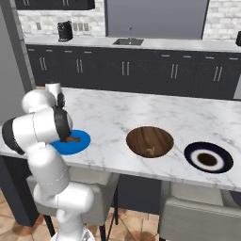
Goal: Pick the chicken drumstick and garlic from their plates and place them in the bowl. Then put the bowl in the fridge.
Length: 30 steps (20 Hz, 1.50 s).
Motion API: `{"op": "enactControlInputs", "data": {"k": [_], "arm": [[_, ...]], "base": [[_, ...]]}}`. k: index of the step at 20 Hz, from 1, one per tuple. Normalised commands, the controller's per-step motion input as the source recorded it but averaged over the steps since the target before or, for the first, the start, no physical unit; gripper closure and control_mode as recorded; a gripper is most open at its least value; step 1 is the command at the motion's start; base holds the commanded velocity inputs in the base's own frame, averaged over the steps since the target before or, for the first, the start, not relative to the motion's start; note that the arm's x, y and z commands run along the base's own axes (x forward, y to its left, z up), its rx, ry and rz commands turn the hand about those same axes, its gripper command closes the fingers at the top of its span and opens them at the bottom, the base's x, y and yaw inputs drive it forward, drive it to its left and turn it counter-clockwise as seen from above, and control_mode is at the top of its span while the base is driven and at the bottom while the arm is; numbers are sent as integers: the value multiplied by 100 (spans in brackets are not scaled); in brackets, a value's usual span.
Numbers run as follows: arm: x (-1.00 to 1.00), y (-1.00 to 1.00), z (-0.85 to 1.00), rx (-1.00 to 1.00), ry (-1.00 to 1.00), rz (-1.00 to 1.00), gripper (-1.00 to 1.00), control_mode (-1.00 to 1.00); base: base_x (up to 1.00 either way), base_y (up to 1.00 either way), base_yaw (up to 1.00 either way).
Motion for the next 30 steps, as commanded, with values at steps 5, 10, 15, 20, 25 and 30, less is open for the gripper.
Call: {"op": "enactControlInputs", "data": {"k": [5,10,15,20,25,30], "arm": [[6,-14,-12,-1,15,-26,-100,-100],[5,-8,-18,0,9,-2,-100,-100],[5,-1,-19,0,5,7,-100,-100],[7,0,-21,0,-1,5,-100,-100],[1,0,-24,0,-13,0,-100,-100],[0,0,-19,0,-9,-1,-100,-100]], "base": [[0,0,0],[0,0,0],[0,0,0],[0,0,0],[0,0,0],[0,0,0]]}}
